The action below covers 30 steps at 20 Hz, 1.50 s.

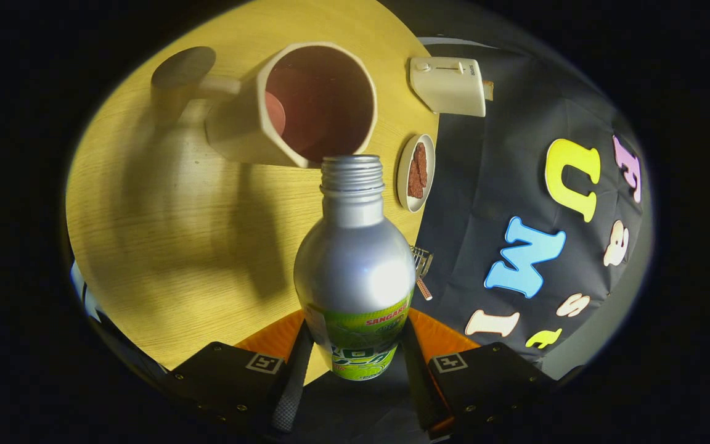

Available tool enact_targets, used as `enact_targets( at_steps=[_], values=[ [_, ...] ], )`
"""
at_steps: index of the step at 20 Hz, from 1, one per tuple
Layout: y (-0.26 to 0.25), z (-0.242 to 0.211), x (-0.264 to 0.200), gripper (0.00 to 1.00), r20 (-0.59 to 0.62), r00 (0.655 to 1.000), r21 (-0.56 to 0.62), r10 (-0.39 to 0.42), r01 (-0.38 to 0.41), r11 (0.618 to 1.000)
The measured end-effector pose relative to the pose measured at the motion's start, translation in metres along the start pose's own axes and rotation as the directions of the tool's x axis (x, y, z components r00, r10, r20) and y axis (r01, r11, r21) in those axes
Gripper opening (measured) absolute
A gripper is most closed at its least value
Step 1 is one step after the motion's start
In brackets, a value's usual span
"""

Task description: Take the bottle from table, then pour the juice into the cup, finally place the bottle on the coaster

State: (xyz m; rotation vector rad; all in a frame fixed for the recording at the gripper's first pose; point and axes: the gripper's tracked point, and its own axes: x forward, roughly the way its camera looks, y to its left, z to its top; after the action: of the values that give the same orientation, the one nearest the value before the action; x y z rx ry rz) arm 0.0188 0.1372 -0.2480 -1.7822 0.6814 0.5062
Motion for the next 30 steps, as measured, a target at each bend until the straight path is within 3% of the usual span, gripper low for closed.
enact_targets(
  at_steps=[30],
  values=[
    [-0.018, 0.004, 0.0, 0.73, -0.047, 0.999, -0.186, -0.017, 0.008, 0.983]
  ],
)
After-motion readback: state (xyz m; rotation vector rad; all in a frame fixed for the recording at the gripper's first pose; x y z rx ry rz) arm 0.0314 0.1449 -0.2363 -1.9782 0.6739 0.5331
